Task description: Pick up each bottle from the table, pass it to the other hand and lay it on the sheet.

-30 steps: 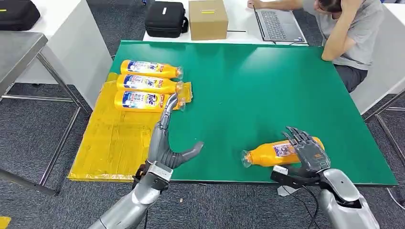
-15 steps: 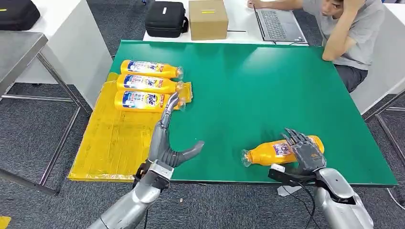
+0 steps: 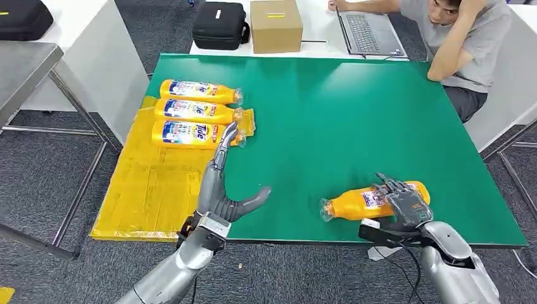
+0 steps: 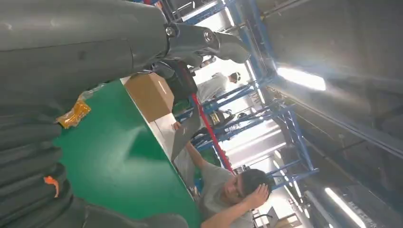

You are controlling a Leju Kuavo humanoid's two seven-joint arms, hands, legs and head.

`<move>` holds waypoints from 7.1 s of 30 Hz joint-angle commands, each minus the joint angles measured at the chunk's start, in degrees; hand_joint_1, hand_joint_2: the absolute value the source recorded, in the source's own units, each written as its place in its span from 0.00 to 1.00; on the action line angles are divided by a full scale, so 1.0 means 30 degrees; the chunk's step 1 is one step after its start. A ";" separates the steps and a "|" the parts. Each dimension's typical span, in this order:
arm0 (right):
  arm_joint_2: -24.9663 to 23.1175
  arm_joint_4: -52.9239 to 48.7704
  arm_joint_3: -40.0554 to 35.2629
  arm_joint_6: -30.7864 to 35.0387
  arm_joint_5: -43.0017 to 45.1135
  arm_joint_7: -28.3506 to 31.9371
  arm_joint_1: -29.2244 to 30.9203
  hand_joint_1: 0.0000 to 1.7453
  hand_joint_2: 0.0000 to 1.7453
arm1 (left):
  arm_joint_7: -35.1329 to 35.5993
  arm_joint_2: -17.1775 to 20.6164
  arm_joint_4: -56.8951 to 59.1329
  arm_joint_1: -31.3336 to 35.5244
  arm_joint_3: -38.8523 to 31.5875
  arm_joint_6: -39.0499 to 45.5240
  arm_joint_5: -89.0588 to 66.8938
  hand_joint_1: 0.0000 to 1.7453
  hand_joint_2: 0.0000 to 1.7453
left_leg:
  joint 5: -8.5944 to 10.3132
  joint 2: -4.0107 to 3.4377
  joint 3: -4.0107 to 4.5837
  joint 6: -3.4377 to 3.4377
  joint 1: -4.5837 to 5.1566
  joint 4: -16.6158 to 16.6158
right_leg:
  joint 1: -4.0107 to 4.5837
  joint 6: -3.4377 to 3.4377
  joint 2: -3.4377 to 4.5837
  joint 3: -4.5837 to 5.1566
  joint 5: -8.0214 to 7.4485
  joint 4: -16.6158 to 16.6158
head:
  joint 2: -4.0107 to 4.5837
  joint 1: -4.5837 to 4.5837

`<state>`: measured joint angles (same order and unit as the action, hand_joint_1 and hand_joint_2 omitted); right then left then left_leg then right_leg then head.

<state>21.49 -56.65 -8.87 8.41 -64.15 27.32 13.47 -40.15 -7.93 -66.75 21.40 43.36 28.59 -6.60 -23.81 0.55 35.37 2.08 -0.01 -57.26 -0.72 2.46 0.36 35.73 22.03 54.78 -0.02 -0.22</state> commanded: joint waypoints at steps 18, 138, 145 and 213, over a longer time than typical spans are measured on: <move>-0.1211 0.2223 0.1073 0.0774 0.3874 0.3338 0.1342 1.00 1.00 | 0.0050 0.0043 0.1422 0.0781 0.0641 0.0347 -0.0275 0.00 1.00 | -0.0005 -0.0034 -0.0130 0.0005 0.0011 0.0020 | 0.0002 -0.0031 -0.0008 -0.0147 0.0006 -0.0040 | 0.0000 0.0000; -1.0795 -0.0885 -0.7217 1.0529 1.3754 0.4226 0.1614 1.00 1.00 | 0.0050 -0.3249 0.5675 0.2650 0.0473 0.0084 0.4162 0.00 1.00 | -0.0003 -0.0037 -0.0062 -0.0003 0.0011 0.0012 | -0.0003 -0.0036 -0.0027 -0.0060 0.0035 0.0013 | 0.0000 0.0000; -1.0488 -0.1446 -0.7660 1.0529 1.3244 0.4226 0.1041 1.00 1.00 | 0.0050 -0.2740 0.4128 0.1941 -0.0050 0.1223 0.3344 0.00 1.00 | 0.0000 -0.0036 -0.0070 0.0000 0.0015 0.0032 | -0.0008 -0.0035 -0.0025 -0.0067 0.0032 -0.0004 | 0.0000 0.0007; -1.0665 -0.0643 -0.7285 1.0529 1.5451 0.4226 -0.0220 0.00 1.00 | 0.0050 -0.2418 0.3630 0.1439 -0.1331 0.0467 0.3208 1.00 1.00 | -0.0026 0.0025 -0.0130 -0.0013 0.0003 0.0033 | 0.0005 -0.0049 -0.0090 -0.0131 0.0086 0.0002 | 0.0000 0.0007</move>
<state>-10.56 -56.33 -33.00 39.28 -15.61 40.52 19.32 -40.06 -17.59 -56.61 24.66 39.82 29.75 2.49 -23.68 0.62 35.51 2.18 0.05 -57.23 -0.77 2.44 0.16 35.83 22.06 54.82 -0.02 -0.20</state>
